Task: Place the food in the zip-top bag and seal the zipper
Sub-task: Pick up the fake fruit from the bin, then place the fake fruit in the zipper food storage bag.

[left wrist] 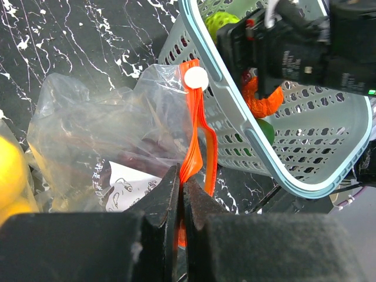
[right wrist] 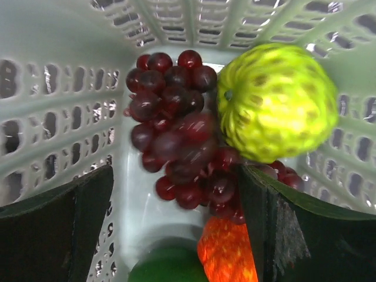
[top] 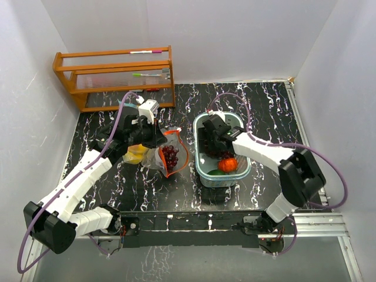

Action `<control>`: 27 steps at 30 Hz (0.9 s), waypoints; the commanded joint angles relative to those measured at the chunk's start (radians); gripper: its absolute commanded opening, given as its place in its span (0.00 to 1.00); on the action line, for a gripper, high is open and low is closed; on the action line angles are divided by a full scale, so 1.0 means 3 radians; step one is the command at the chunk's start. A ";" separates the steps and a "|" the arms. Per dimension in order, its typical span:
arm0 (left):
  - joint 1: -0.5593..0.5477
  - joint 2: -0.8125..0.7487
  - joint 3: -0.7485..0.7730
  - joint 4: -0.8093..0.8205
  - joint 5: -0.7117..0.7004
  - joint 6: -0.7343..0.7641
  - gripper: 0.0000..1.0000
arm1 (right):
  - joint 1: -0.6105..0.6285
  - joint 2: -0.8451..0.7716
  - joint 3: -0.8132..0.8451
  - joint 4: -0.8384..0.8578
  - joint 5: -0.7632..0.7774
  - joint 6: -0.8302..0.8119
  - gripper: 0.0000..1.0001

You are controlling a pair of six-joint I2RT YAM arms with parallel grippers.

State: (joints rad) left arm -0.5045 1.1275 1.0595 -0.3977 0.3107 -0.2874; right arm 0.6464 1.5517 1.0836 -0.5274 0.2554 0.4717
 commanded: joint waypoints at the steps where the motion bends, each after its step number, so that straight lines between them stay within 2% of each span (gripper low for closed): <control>1: -0.0011 -0.0098 0.0084 0.0021 0.0069 0.0034 0.00 | -0.0048 0.0246 -0.0028 0.0336 -0.0207 -0.0059 0.86; 3: -0.0010 -0.0090 0.0113 -0.0010 0.0053 0.0048 0.00 | -0.0062 0.0329 -0.0065 0.0411 -0.0231 -0.0056 0.81; 6: -0.0011 -0.0092 0.0164 -0.0041 0.0034 0.0065 0.00 | -0.0063 0.0350 -0.0119 0.0437 -0.0156 -0.0054 0.67; 10: -0.0011 -0.0111 0.0171 -0.0025 0.0043 0.0052 0.00 | -0.0070 0.0169 -0.0152 0.0368 -0.0052 -0.0074 0.24; 12: -0.0011 -0.0115 0.0176 -0.0024 0.0043 0.0043 0.00 | -0.0071 -0.0035 -0.0126 0.0302 -0.0049 -0.0090 0.14; 20: -0.0011 -0.0146 0.0283 -0.0046 -0.0014 0.0033 0.00 | -0.0071 -0.1032 0.0298 -0.0006 -0.0344 -0.0244 0.11; 23: -0.0010 -0.0144 0.0255 -0.0001 -0.0009 -0.0001 0.00 | -0.0073 -0.1306 0.0402 0.0056 -0.0791 -0.0351 0.11; 27: -0.0009 -0.0124 0.0236 0.0071 0.0065 -0.0070 0.00 | -0.0073 -0.1624 0.0327 0.0489 -0.1562 -0.0332 0.11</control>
State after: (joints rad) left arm -0.5045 1.1191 1.0988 -0.4156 0.3042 -0.2852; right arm 0.6258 1.1339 1.1664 -0.5152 0.0334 0.3920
